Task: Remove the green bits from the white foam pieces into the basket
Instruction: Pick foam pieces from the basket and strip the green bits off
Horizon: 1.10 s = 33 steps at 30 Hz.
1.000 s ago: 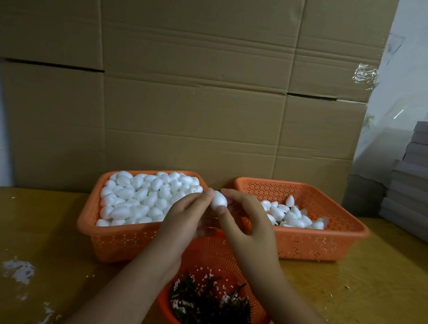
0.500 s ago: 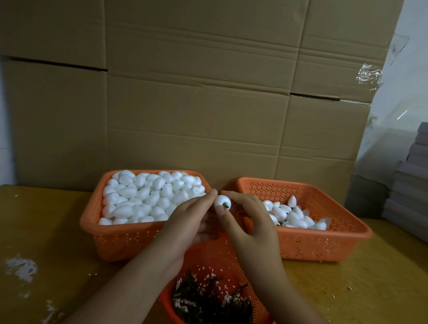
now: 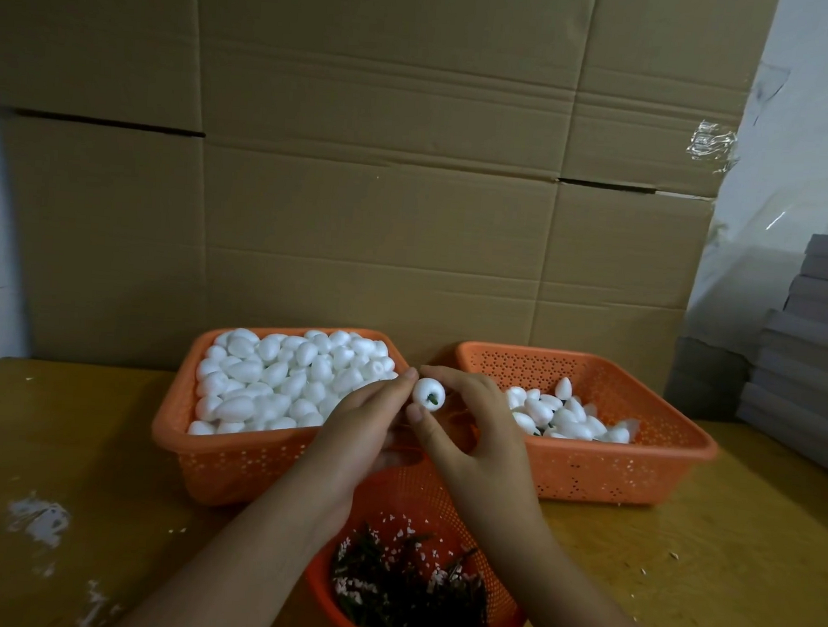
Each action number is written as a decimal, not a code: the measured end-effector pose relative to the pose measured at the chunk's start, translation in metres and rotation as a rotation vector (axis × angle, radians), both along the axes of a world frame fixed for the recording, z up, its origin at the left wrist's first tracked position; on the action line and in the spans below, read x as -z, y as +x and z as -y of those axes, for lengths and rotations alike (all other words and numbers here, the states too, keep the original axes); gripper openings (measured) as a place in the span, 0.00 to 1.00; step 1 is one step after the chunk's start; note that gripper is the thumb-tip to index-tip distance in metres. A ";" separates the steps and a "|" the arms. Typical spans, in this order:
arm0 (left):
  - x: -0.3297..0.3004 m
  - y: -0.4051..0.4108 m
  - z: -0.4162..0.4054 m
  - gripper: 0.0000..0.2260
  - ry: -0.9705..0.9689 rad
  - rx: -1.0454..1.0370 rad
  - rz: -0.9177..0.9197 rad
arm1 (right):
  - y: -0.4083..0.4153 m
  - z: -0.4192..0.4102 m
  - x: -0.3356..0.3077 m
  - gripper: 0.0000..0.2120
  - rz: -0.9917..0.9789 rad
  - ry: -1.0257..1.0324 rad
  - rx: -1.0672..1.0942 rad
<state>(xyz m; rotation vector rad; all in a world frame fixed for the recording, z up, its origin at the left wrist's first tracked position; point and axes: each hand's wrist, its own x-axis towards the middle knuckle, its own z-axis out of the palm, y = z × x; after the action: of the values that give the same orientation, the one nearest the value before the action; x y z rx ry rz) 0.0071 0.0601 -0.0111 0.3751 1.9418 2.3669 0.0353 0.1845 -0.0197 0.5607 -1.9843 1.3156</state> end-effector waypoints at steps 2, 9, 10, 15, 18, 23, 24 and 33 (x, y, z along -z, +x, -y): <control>0.000 0.001 0.001 0.13 -0.037 -0.010 -0.024 | 0.001 -0.001 -0.001 0.12 0.032 -0.014 -0.012; -0.001 0.002 -0.001 0.11 -0.241 -0.152 -0.254 | -0.008 -0.031 -0.017 0.11 0.098 -0.259 0.295; 0.000 0.001 -0.001 0.11 -0.259 -0.151 -0.268 | -0.009 -0.036 -0.019 0.16 0.117 -0.324 0.315; 0.003 0.000 0.000 0.10 -0.301 -0.178 -0.338 | -0.010 -0.049 -0.020 0.38 0.226 -0.521 0.320; 0.001 0.001 0.003 0.10 -0.336 -0.213 -0.389 | -0.012 -0.046 -0.019 0.38 0.279 -0.507 0.312; -0.003 -0.001 0.016 0.07 -0.678 -0.498 -0.553 | -0.008 -0.029 -0.020 0.17 0.350 -0.290 0.202; -0.005 -0.003 0.021 0.06 -0.745 -0.569 -0.587 | -0.006 -0.024 -0.020 0.15 0.355 -0.218 0.169; 0.010 -0.015 0.038 0.16 -1.364 -0.548 -0.558 | 0.005 0.005 0.008 0.14 0.402 0.751 -0.229</control>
<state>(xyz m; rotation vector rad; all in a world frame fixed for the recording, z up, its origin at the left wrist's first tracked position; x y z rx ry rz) -0.0076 0.0224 -0.0213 0.3983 3.5957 0.4985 0.0404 0.1792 -0.0282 0.9428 -2.8311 0.8033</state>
